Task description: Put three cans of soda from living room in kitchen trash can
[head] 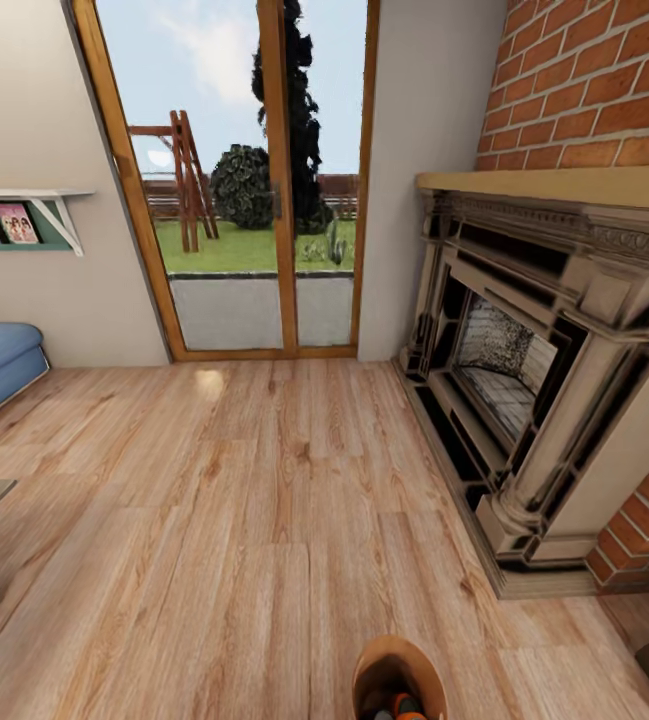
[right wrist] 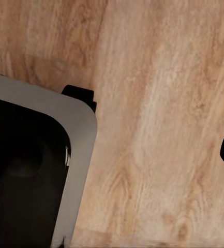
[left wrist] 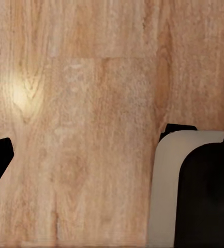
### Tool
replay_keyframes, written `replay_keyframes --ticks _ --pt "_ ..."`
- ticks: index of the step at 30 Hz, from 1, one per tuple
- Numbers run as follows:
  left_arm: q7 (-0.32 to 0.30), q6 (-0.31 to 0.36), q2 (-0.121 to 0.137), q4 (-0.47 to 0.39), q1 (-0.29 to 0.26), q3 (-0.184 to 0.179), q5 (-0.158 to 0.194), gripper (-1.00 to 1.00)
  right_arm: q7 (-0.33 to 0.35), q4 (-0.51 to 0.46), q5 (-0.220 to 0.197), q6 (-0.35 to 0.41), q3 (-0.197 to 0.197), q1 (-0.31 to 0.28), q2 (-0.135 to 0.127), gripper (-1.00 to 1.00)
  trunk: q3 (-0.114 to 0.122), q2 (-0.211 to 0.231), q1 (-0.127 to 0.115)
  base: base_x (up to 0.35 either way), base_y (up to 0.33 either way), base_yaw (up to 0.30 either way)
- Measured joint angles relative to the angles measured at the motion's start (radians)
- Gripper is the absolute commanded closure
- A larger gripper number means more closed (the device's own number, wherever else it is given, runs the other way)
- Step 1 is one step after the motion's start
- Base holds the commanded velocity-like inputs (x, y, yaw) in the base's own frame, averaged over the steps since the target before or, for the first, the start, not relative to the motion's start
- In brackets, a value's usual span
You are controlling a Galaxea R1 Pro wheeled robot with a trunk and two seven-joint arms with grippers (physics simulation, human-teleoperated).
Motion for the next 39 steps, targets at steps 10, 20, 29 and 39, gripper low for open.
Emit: replay_keyframes --ticks 10,20,29,39 --pt "0.011 0.0 -0.026 0.006 0.02 0.001 0.0 -1.0 -0.001 0.009 -0.001 -0.001 0.0 0.016 -0.002 -1.0 0.031 0.07 -0.038 0.0 0.0 0.0" --pt "0.012 -0.003 -0.032 0.006 0.052 0.001 0.003 -1.0 -0.001 0.011 -0.001 -0.001 0.001 0.027 0.005 -1.0 0.063 0.14 -0.077 0.0 0.0 0.0" --pt "0.012 -0.005 -0.034 0.006 0.056 0.001 0.003 -1.0 -0.001 0.011 0.0 -0.001 0.001 0.034 0.008 -1.0 0.091 0.203 -0.111 0.0 0.0 0.0" --pt "0.012 -0.006 -0.034 0.006 0.056 0.001 0.002 -1.0 -0.003 0.011 -0.002 -0.001 0.0 0.038 0.008 -1.0 0.122 0.273 -0.149 0.0 0.0 0.0"
